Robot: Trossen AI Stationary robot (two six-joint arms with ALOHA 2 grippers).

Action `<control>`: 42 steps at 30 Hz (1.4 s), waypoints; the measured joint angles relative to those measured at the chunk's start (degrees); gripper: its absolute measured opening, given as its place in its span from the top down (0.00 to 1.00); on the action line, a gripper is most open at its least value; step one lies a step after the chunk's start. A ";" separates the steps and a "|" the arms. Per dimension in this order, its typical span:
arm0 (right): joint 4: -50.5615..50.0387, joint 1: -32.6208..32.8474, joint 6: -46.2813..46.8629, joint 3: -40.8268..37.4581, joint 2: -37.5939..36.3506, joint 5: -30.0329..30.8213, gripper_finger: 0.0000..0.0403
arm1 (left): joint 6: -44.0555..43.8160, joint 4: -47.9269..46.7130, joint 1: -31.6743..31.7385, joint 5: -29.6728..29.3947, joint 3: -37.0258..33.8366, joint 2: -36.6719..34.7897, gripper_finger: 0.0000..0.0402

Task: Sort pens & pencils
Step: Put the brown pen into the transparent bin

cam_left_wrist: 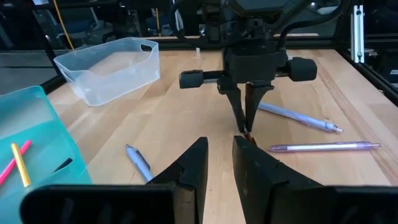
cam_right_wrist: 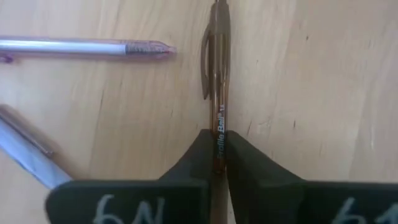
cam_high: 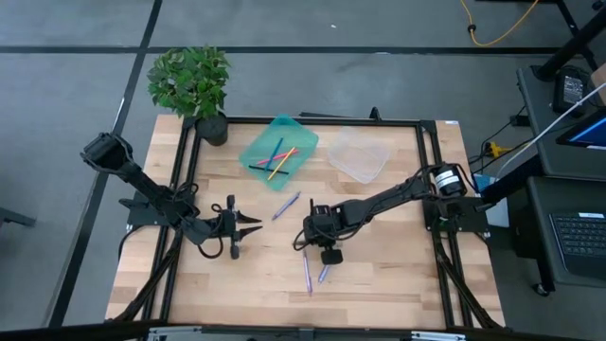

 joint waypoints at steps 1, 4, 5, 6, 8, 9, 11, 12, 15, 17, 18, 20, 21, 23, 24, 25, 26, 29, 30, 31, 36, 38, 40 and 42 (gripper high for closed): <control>0.04 -0.21 -0.05 -0.02 0.00 -0.08 0.94 | 0.00 0.00 0.00 0.00 0.00 0.00 0.83; 0.38 -1.09 -0.32 -0.04 0.00 -2.18 0.94 | 0.00 -0.04 0.00 0.00 0.00 0.00 0.83; 0.53 -1.45 -0.41 -0.08 0.00 -3.12 0.94 | -0.01 -0.04 0.00 0.00 0.00 0.00 0.83; 0.60 -1.73 -0.44 -0.11 0.00 -3.76 0.94 | -0.01 -0.07 0.00 0.00 0.00 0.00 0.83; 0.59 -2.15 -0.49 -0.13 -0.07 -4.12 0.94 | -0.02 -0.11 0.00 0.00 0.00 0.00 0.83; 0.66 -2.31 -0.49 -0.17 -0.15 -4.47 0.94 | -0.02 -0.10 0.00 0.00 0.00 0.00 0.83; 0.76 -2.49 -0.86 -0.18 -0.38 -4.78 0.94 | 0.00 -0.13 0.00 0.00 0.00 0.00 0.83; 1.02 -2.49 -1.48 -0.28 -0.76 -4.66 0.94 | 0.00 -0.15 0.00 0.00 0.00 0.00 0.83; 1.08 -2.49 -1.78 -0.34 -2.10 -4.48 0.94 | 0.00 -0.17 0.00 0.00 0.00 0.00 0.83; 0.66 -2.49 -1.97 -0.51 -3.30 -3.88 0.94 | 0.00 -0.18 0.00 0.00 0.00 0.00 0.83; -0.04 -2.55 -2.11 -0.58 -3.96 -3.00 0.94 | 0.00 -0.22 0.00 0.00 0.00 0.00 0.83; -0.52 -2.82 -2.33 -0.59 -5.93 -2.39 0.94 | 0.02 -0.22 0.00 0.00 0.00 0.00 0.83; -1.15 -2.84 -2.54 -0.46 -6.97 -1.82 0.94 | 0.02 -0.21 0.00 0.00 0.00 0.00 0.83; -2.78 -2.65 -2.76 -0.37 -8.57 -0.95 0.94 | 0.04 -0.22 0.00 -0.02 0.00 0.00 0.83; -3.65 -2.55 -2.77 -0.39 -9.37 -0.46 0.94 | 0.07 -0.20 0.00 0.00 0.00 0.00 0.83; -4.41 -2.49 -2.79 -0.41 -10.27 -0.21 0.94 | 0.07 -0.22 0.03 -0.02 0.00 0.00 0.83; -4.74 -2.50 -2.79 -0.42 -11.14 -0.19 0.94 | 0.08 -0.22 0.15 0.00 0.00 0.00 0.83; -4.47 -2.71 -3.38 -0.39 -13.49 0.03 0.94 | 0.09 -0.22 0.30 0.00 0.00 0.00 0.83; -5.01 -2.71 -3.40 -0.39 -14.15 0.04 0.94 | 0.09 -0.22 0.40 0.00 0.00 0.00 0.83; -5.73 -2.74 -3.37 -0.39 -14.67 -0.06 0.94 | 0.09 -0.24 0.48 0.00 0.00 0.00 0.83; -6.14 -3.45 -3.63 -1.56 -19.07 -0.47 0.94 | 0.08 -0.53 0.52 0.00 0.00 0.00 0.83; -6.02 -3.92 -3.37 -2.98 -21.34 -0.45 0.94 | 0.07 -0.61 0.52 0.01 0.00 0.00 0.83; -4.54 -4.41 -3.19 -5.17 -24.48 -0.46 0.94 | 0.12 -0.61 0.54 0.01 0.00 0.00 0.83; -1.66 -4.84 -2.34 -8.31 -28.02 -0.56 0.94 | 0.17 -0.63 0.77 -0.04 0.00 0.00 0.83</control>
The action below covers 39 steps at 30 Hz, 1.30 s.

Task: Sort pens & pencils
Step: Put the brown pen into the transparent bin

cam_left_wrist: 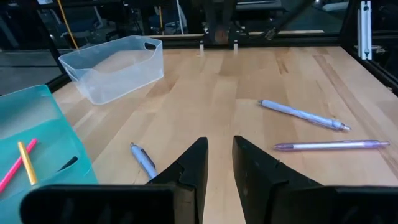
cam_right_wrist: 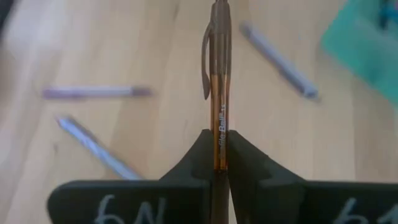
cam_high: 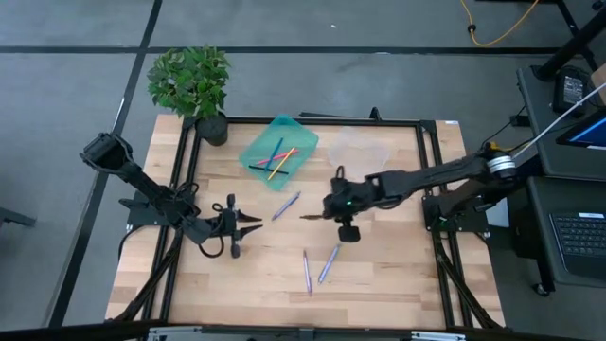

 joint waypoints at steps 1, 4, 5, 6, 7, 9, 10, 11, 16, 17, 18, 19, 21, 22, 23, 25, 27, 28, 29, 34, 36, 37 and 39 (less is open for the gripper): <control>2.24 -0.14 0.37 -1.93 -1.99 -0.05 0.94 | 0.00 0.00 0.20 0.06 0.00 0.00 0.83; 8.54 -0.18 0.64 -8.27 -7.79 0.17 0.94 | 0.00 0.00 0.99 0.04 0.00 0.00 0.83; 10.99 -0.18 0.64 -10.51 -9.58 0.36 0.94 | 0.00 0.02 1.24 0.05 0.00 0.00 0.83; 13.61 -0.18 0.67 -12.81 -11.48 0.60 0.94 | 0.00 0.03 1.56 0.30 0.00 0.00 0.83; 15.71 -0.18 0.77 -15.16 -13.01 1.25 0.94 | 0.00 0.02 1.93 0.50 0.00 0.00 0.83; 20.54 -0.16 1.16 -20.12 -15.72 3.27 0.94 | -0.01 0.04 2.64 1.59 0.00 0.00 0.83; 22.55 -0.18 1.64 -22.39 -16.80 4.08 0.94 | -0.03 0.02 3.07 1.87 0.00 0.00 0.83; 25.52 -0.26 1.87 -24.88 -18.06 4.54 0.94 | -0.07 0.05 3.50 2.42 0.00 0.00 0.83; 41.13 -1.16 2.12 -35.94 -21.68 5.68 0.94 | -0.15 1.73 5.95 5.08 -0.02 0.00 0.83; 44.29 -1.49 2.10 -37.92 -22.27 5.71 0.94 | -0.12 2.30 6.49 5.73 -0.02 0.00 0.83; 47.73 -1.73 2.11 -39.81 -22.74 5.83 0.94 | -0.12 2.76 7.02 6.14 -0.02 0.00 0.83; 51.26 -2.01 2.11 -41.57 -23.08 5.90 0.94 | -0.11 2.94 7.51 6.67 -0.02 0.00 0.83; 57.96 -2.26 2.00 -45.07 -23.24 5.99 0.94 | -0.06 2.99 8.51 7.79 -0.02 0.00 0.83; 61.28 -2.45 1.85 -46.68 -23.18 5.95 0.94 | -0.04 3.10 8.95 8.21 -0.02 0.00 0.83; 64.28 -2.63 1.73 -48.14 -23.19 5.90 0.94 | -0.04 3.13 9.39 8.68 -0.02 0.00 0.83; 69.53 -2.97 1.79 -50.52 -23.19 5.93 0.94 | -0.02 3.13 10.20 9.26 -0.02 0.00 0.83; 73.80 -3.11 1.86 -52.92 -23.19 6.03 0.94 | 0.00 3.13 10.88 9.31 -0.02 0.00 0.83; 75.64 -3.11 1.85 -53.93 -23.19 6.01 0.94 | 0.01 3.13 11.23 9.35 -0.02 0.00 0.83; 76.87 -3.11 1.89 -54.64 -23.19 6.01 0.94 | 0.02 3.13 11.53 9.33 -0.02 0.00 0.83; 80.31 -3.12 1.48 -56.93 -23.19 11.07 0.94 | 1.24 3.13 12.89 9.38 -0.02 0.00 0.83; 80.40 -3.16 0.72 -56.95 -23.19 14.55 0.94 | 1.77 3.13 13.31 10.31 -0.02 0.00 0.83; 80.54 -3.16 0.51 -56.95 -23.19 16.41 0.94 | 1.79 3.13 13.51 10.61 -0.02 0.00 0.83; 81.12 -3.16 0.39 -56.95 -23.19 20.69 0.94 | 1.76 3.13 13.72 10.83 -0.02 0.00 0.83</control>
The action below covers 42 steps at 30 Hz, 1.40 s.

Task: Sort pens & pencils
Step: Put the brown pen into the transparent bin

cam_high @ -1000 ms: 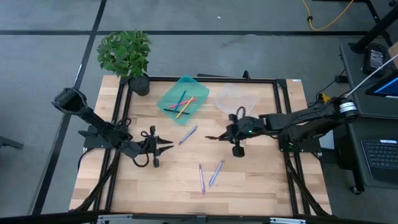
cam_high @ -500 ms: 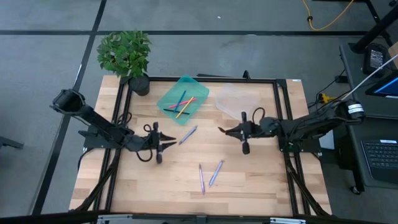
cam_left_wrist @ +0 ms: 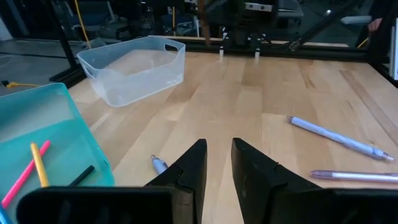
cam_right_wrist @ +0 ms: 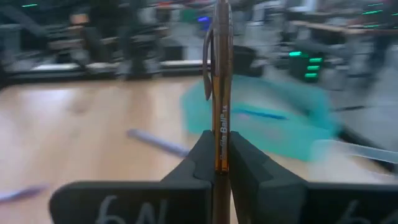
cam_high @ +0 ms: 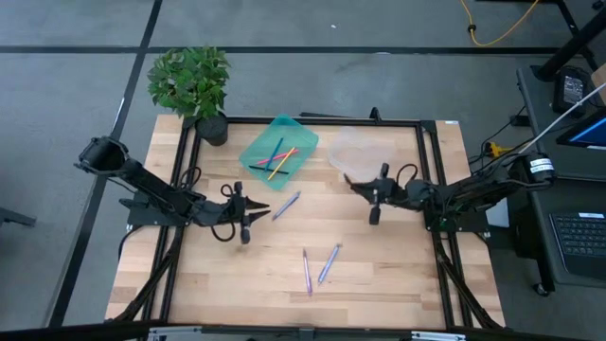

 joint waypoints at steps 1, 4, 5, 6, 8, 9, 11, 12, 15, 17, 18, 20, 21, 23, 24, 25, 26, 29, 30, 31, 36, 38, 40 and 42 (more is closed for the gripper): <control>0.48 0.00 0.00 0.00 0.00 2.55 0.94 | -0.02 -0.01 0.00 -0.01 0.00 0.00 0.83; 1.13 0.00 -0.13 0.00 0.00 10.65 0.94 | 0.29 0.00 0.00 -0.01 0.00 0.00 0.83; 1.00 0.00 -0.18 0.00 0.02 13.59 0.94 | 0.42 0.00 0.00 0.00 0.00 0.00 0.83; 0.97 0.00 -0.19 0.00 0.02 16.12 0.94 | 0.45 -0.02 0.00 0.00 0.00 0.00 0.83; 0.44 0.00 -0.20 0.00 0.02 20.18 0.94 | 0.45 -0.01 0.00 -0.01 0.00 0.00 0.83; 0.07 0.00 -0.19 0.00 0.03 21.55 0.94 | 0.45 -0.01 0.00 -0.01 0.00 0.00 0.83; -0.04 0.00 -0.20 0.00 0.04 24.06 0.94 | 0.47 -0.01 0.00 -0.01 0.00 0.00 0.83; -0.22 0.00 -0.20 0.00 0.13 25.30 0.94 | 0.76 0.00 0.00 -0.01 0.00 0.00 0.83; -1.02 0.00 -1.45 0.00 0.36 29.71 0.94 | 0.93 -0.02 0.00 -0.01 0.00 0.00 0.83; -1.16 0.00 -1.75 0.00 0.66 31.07 0.94 | 0.95 -0.02 -0.02 -0.01 0.00 0.00 0.83; -1.28 -0.08 -2.07 0.00 0.66 31.24 0.94 | 0.94 -0.02 -0.01 0.01 0.00 0.00 0.83; -1.30 -0.32 -2.58 0.00 0.66 31.18 0.94 | 0.93 -0.02 -0.02 0.08 0.00 0.00 0.83; -1.38 -0.51 -2.71 0.02 0.70 31.14 0.94 | 0.93 -0.02 -0.02 0.12 0.00 0.00 0.83; -1.45 -1.33 -2.94 0.02 0.70 29.99 0.94 | 0.93 -0.02 -0.02 0.14 0.01 0.00 0.83; -1.47 -1.94 -2.95 0.02 0.70 28.76 0.94 | 0.93 -0.02 -0.02 0.14 0.00 0.00 0.83; -1.63 -2.73 -2.93 0.02 0.70 27.23 0.94 | 0.93 -0.02 -0.02 0.14 0.01 0.00 0.83; -1.82 -3.68 -2.95 0.02 0.70 26.00 0.94 | 0.93 -0.02 -0.02 0.16 0.01 0.00 0.83; -3.96 -7.12 -2.73 0.76 0.70 22.46 0.94 | 1.10 -0.02 -0.02 0.16 0.02 0.00 0.83; -5.16 -8.32 -2.77 1.36 0.70 21.19 0.94 | 1.08 -0.02 -0.02 0.16 0.02 0.00 0.83; -6.79 -9.64 -2.76 2.18 0.70 19.77 0.94 | 1.10 -0.02 -0.02 0.18 0.02 0.00 0.83; -18.34 -16.85 -2.29 7.77 0.70 10.35 0.94 | 1.10 -0.02 -0.02 0.21 0.02 0.00 0.83; -24.26 -19.46 -1.41 10.25 0.70 7.17 0.94 | 1.10 -0.02 -0.02 0.95 0.02 0.00 0.83; -30.45 -21.86 -1.08 12.59 0.70 4.01 0.94 | 1.10 -0.02 -0.02 1.67 0.02 0.00 0.83; -36.04 -23.56 -1.05 14.78 0.70 1.60 0.94 | 1.10 -0.02 -0.02 2.23 0.02 0.00 0.83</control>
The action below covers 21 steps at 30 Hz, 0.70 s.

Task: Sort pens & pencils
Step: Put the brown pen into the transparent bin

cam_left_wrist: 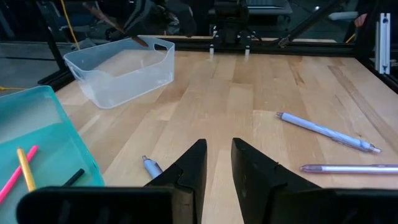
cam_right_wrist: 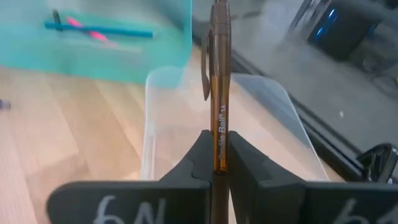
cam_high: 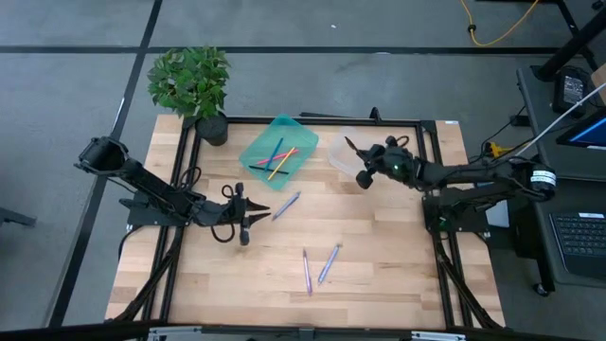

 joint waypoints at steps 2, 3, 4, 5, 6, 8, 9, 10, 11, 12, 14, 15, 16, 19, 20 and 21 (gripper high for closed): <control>-5.50 -1.48 -0.15 2.46 0.00 -1.45 0.94 | 0.02 -0.01 0.00 0.10 0.00 0.00 0.83; -8.34 -2.21 -0.16 3.70 0.00 -2.38 0.94 | 0.02 -0.01 0.00 0.10 0.00 0.00 0.83; -11.74 -3.00 -0.16 5.12 0.00 -3.51 0.94 | 0.05 -0.02 0.00 0.12 0.00 0.00 0.83; -15.11 -3.73 -0.17 6.46 0.00 -4.49 0.94 | 0.07 -0.02 0.00 0.10 0.00 0.00 0.83; -18.50 -4.37 -0.16 7.69 0.00 -5.35 0.94 | 0.05 -0.02 0.00 0.10 0.00 0.00 0.83; -24.25 -5.55 -0.17 9.83 0.00 -6.54 0.94 | 0.04 -0.02 0.00 0.10 0.00 0.00 0.83; -26.62 -6.08 -0.19 10.75 0.00 -6.92 0.94 | 0.04 -0.02 0.00 0.10 0.00 0.00 0.83; -28.56 -6.62 -0.24 11.47 0.00 -7.72 0.94 | 0.04 -0.02 0.00 0.10 0.00 0.00 0.83; -30.33 -7.11 -0.28 12.05 0.00 -8.45 0.94 | 0.07 -0.02 0.00 0.12 0.00 0.00 0.83; -31.64 -7.61 -0.28 12.37 0.00 -9.48 0.94 | 0.04 -0.02 0.00 0.13 0.00 0.00 0.83; -32.37 -8.45 -0.34 12.50 0.01 -11.16 0.94 | 0.06 -0.02 0.00 0.30 0.00 0.00 0.83; -32.33 -8.73 -0.41 12.54 0.21 -11.83 0.94 | 0.05 -0.02 0.00 0.32 0.00 0.00 0.83; -32.12 -8.95 -0.52 12.61 0.59 -12.36 0.94 | 0.08 -0.02 0.00 0.32 0.00 0.00 0.83; -32.18 -9.35 -1.77 12.61 2.46 -12.60 0.94 | 0.15 -0.02 0.00 0.32 0.00 0.00 0.83; -32.15 -9.40 -1.91 12.61 3.28 -13.04 0.94 | 0.15 -0.02 0.00 0.32 0.00 0.00 0.83; -32.03 -9.46 -2.11 12.61 4.10 -13.51 0.94 | 0.13 -0.02 0.00 0.32 0.00 0.00 0.83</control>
